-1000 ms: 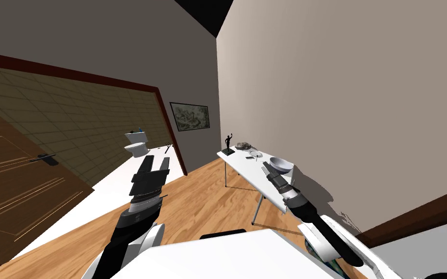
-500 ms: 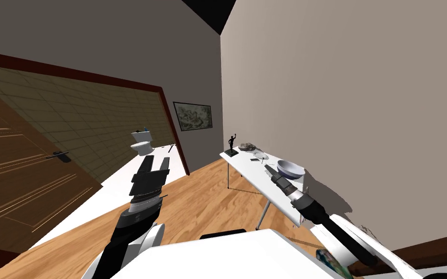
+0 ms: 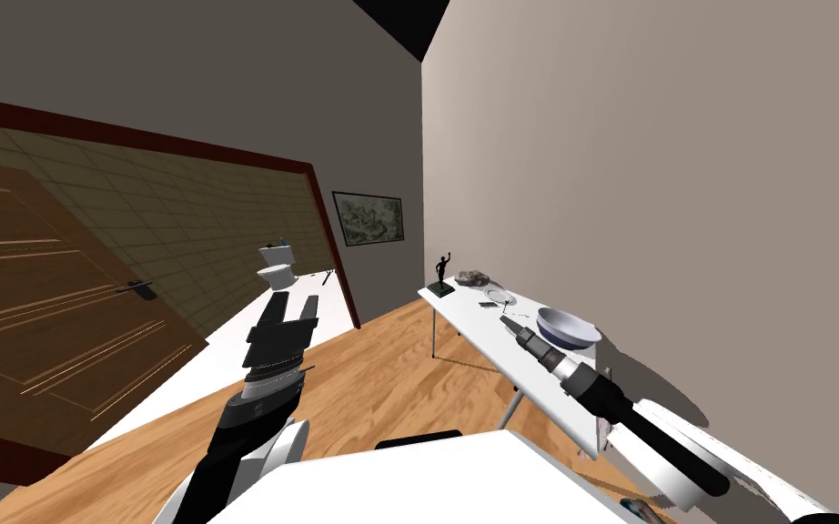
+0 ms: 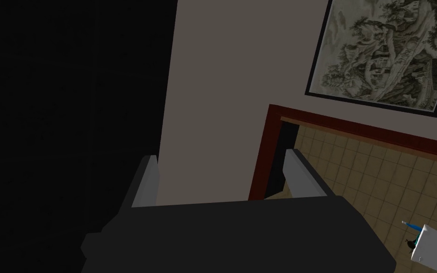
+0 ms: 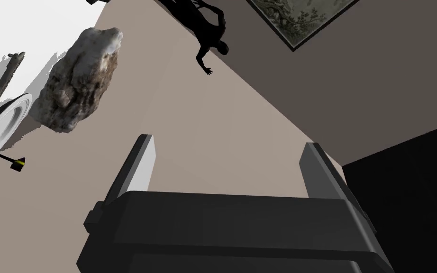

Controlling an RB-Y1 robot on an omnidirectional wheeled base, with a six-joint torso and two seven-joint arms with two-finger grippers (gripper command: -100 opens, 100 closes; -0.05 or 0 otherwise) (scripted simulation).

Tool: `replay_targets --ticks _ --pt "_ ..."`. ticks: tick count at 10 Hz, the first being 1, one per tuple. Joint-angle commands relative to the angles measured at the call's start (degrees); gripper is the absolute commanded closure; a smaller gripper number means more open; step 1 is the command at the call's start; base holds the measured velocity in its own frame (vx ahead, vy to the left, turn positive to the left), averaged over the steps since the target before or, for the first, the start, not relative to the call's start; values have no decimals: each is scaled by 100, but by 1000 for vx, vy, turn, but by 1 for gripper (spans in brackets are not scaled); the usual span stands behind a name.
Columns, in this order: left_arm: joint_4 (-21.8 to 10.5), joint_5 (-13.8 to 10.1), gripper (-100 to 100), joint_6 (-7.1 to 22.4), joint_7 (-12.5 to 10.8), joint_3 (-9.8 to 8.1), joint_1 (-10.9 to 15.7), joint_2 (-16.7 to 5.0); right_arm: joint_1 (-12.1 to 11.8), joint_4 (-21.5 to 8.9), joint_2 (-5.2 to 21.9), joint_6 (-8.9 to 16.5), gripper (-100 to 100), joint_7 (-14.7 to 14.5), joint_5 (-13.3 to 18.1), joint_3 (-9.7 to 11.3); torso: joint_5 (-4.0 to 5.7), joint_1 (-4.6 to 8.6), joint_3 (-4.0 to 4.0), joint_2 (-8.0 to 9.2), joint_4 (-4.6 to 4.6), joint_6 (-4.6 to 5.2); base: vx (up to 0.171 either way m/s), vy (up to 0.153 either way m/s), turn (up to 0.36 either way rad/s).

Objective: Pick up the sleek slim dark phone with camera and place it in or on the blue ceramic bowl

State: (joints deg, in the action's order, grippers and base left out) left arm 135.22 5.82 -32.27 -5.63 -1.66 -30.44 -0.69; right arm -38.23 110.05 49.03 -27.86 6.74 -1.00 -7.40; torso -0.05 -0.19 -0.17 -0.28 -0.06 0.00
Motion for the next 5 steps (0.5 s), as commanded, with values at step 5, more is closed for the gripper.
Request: replay_targets --ticks 5 --pt "0 0 0 0 0 0 0 0 -142 -553 946 -71 -100 37 146 52 2 6 5 9 2 1 58 25 59"
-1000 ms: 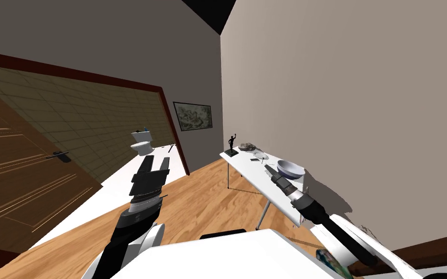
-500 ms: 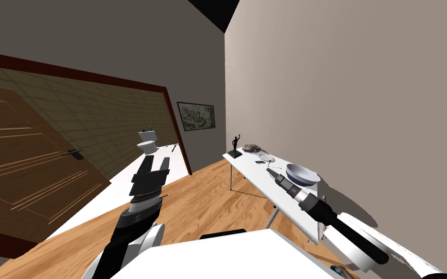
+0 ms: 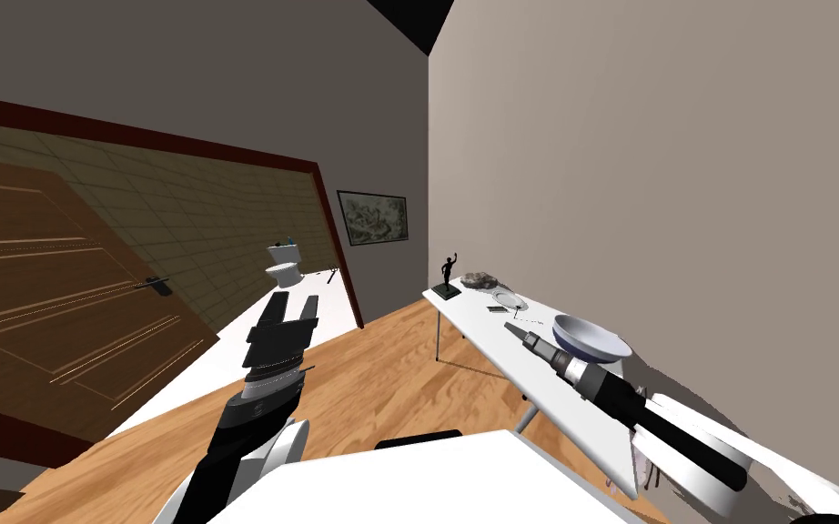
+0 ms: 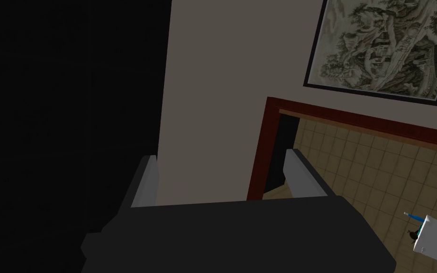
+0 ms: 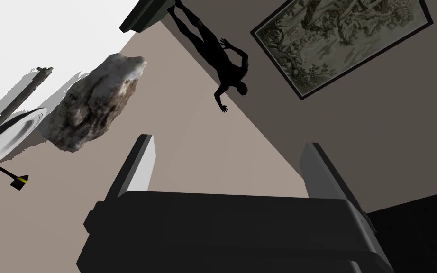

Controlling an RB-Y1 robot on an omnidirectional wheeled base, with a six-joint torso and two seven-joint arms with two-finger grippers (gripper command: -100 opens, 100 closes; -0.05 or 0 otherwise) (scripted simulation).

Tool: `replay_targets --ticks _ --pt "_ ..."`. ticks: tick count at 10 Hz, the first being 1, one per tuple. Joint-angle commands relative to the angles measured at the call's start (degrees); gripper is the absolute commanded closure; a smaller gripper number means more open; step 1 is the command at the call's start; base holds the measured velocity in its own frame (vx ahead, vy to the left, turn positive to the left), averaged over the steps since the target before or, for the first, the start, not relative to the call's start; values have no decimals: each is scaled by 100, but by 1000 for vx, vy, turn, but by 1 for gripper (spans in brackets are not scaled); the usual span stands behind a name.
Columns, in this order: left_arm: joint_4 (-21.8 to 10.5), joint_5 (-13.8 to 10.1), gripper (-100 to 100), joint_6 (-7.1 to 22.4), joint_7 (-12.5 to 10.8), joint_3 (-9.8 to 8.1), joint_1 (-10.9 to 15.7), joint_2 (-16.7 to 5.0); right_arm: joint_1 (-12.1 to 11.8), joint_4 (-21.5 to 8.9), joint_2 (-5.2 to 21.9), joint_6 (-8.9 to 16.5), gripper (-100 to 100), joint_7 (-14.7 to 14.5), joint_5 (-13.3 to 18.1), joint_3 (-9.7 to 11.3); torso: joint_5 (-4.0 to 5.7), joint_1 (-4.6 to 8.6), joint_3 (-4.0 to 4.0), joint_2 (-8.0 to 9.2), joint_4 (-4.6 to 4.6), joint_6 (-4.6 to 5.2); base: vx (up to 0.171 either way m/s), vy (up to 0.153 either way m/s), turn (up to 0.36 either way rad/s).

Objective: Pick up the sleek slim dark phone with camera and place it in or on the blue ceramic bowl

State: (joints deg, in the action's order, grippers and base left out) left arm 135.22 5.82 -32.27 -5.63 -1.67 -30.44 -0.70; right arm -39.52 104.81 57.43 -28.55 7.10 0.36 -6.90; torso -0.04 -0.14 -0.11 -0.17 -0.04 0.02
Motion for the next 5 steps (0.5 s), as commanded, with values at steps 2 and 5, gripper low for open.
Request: replay_targets --ticks 2,5 --pt "0 0 0 0 0 0 0 0 -86 -229 442 -33 -100 8 73 34 0 -2 -1 -2 0 -1 54 26 55" --pt "0 0 0 0 0 0 0 0 -239 -626 978 -122 -100 -2 219 137 3 9 2 4 1 0 47 2 57"
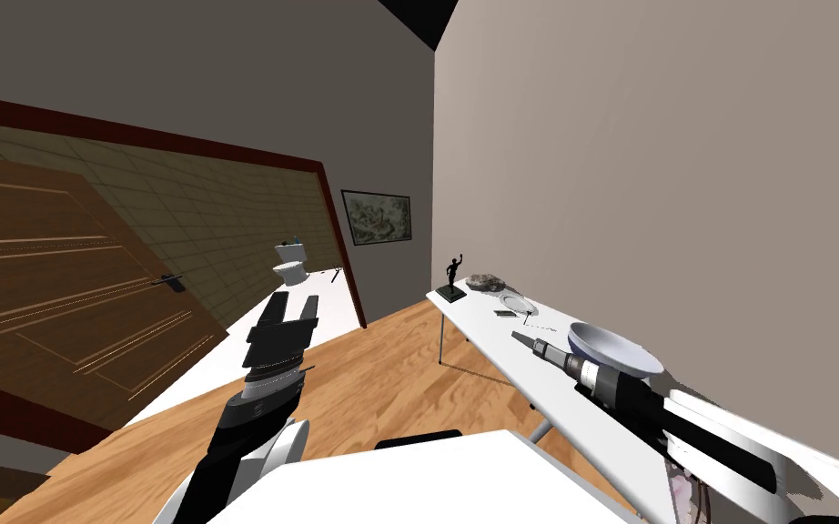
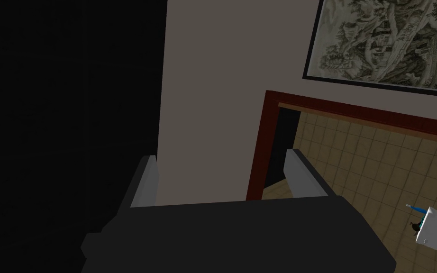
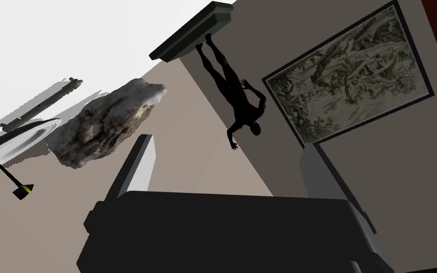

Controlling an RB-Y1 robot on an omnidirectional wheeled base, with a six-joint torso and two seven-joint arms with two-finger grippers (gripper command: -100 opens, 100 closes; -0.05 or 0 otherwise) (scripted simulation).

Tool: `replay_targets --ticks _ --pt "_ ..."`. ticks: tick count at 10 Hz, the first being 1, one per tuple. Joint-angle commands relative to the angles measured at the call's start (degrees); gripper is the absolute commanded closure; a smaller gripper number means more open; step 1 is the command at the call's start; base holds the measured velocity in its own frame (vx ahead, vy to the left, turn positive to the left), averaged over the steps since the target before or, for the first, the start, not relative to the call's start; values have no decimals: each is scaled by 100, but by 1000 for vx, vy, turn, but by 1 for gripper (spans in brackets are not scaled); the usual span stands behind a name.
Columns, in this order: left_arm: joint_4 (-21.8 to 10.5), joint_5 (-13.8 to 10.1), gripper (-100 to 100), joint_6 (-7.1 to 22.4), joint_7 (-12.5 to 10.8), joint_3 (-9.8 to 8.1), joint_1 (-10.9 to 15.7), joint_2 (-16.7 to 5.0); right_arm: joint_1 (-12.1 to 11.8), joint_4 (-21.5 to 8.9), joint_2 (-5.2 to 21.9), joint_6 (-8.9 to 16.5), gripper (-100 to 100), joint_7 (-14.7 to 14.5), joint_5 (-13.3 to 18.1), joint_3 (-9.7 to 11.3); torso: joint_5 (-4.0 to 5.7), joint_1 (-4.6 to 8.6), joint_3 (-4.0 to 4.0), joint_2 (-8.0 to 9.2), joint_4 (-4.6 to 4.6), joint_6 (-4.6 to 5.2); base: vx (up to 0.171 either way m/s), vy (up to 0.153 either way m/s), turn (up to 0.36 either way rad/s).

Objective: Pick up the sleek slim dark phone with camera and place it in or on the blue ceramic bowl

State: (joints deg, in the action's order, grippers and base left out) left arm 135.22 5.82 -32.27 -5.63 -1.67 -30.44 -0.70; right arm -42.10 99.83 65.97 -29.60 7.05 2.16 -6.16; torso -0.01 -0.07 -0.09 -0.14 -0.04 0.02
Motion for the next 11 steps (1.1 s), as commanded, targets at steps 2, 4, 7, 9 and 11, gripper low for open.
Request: replay_targets --ticks 2,4,7,9,11 --pt "0 0 0 0 0 0 0 0 -59 -325 461 -73 -100 -13 122 133 -1 -2 1 2 0 0 37 14 44" --pt "0 0 0 0 0 0 0 0 -138 -519 787 -138 -100 -37 209 216 -1 -1 3 6 1 1 30 3 33" --pt "0 0 0 0 0 0 0 0 -218 -709 1236 -210 -100 -66 300 310 0 0 6 10 2 1 21 2 30" --pt "0 0 0 0 0 0 0 0 -298 -894 1532 -288 -100 -101 394 414 1 2 7 13 3 2 14 -1 27" --pt "0 0 0 0 0 0 0 0 -379 -1073 1817 -372 -100 -141 491 525 1 2 8 15 3 2 9 -1 22"
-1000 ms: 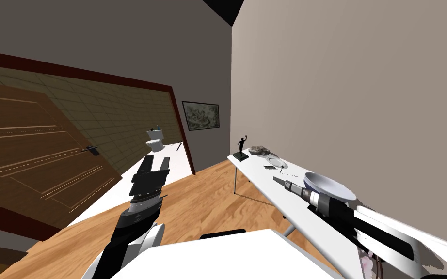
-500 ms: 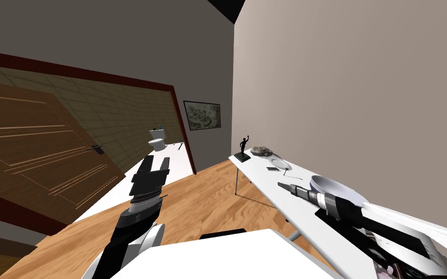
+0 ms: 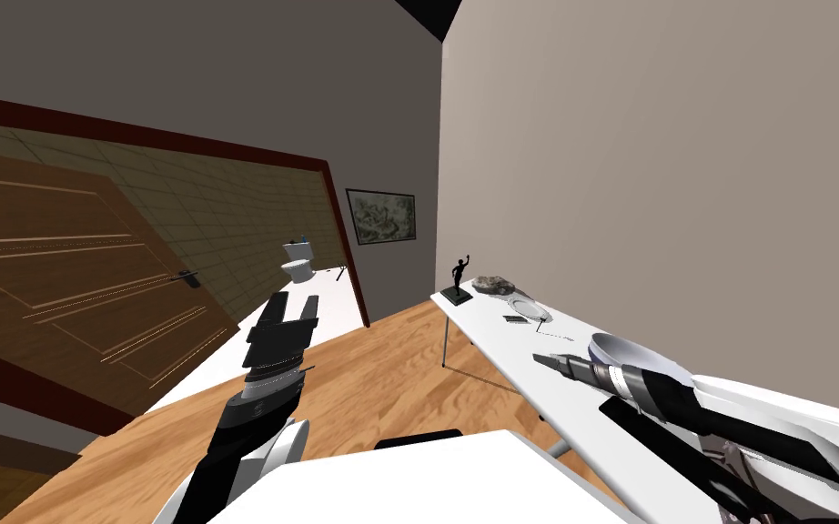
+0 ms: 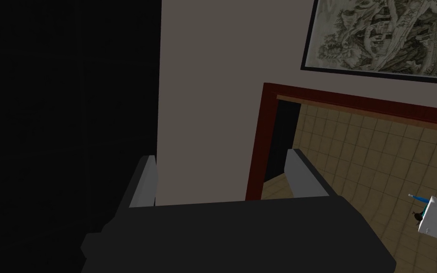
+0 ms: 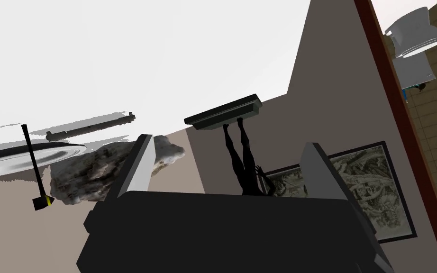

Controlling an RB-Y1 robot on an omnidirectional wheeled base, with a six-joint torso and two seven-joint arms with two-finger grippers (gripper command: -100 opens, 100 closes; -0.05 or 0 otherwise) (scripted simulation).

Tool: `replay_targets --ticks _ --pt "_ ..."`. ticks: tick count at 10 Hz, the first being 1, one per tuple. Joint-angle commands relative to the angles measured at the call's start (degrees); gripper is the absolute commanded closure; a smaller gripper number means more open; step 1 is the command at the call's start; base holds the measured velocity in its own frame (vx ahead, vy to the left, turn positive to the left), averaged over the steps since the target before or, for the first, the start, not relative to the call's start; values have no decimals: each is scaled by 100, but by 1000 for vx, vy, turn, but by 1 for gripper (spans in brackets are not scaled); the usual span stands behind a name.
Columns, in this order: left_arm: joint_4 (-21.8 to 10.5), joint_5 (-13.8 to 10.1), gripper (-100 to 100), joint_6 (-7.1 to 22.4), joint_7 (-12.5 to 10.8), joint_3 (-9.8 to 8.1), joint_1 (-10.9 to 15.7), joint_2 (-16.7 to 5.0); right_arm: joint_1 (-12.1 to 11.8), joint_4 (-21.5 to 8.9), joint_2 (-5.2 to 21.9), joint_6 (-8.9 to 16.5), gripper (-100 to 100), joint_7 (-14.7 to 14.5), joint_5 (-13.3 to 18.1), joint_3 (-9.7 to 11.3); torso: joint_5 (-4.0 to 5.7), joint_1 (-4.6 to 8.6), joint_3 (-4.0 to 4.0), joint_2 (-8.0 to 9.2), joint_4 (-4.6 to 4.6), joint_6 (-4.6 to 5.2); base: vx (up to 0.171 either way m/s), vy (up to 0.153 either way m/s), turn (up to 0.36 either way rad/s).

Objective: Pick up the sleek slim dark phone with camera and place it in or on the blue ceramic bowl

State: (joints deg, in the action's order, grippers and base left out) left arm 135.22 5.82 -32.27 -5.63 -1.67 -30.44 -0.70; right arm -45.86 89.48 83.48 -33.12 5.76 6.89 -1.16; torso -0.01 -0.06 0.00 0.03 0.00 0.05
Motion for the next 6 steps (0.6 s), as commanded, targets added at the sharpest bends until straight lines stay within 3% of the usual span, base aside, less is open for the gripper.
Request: replay_targets --ticks 1,2,6 --pt "0 0 0 0 0 0 0 0 -85 -209 286 -106 -100 -54 115 141 0 0 0 0 0 0 3 -1 21" --pt "0 0 0 0 0 0 0 0 -85 -209 339 -106 -100 -54 115 141 -1 0 1 2 0 0 0 -3 13" --pt "0 0 0 0 0 0 0 0 -324 -680 1065 -376 -100 -193 404 507 1 1 4 7 2 0 -8 -4 18"
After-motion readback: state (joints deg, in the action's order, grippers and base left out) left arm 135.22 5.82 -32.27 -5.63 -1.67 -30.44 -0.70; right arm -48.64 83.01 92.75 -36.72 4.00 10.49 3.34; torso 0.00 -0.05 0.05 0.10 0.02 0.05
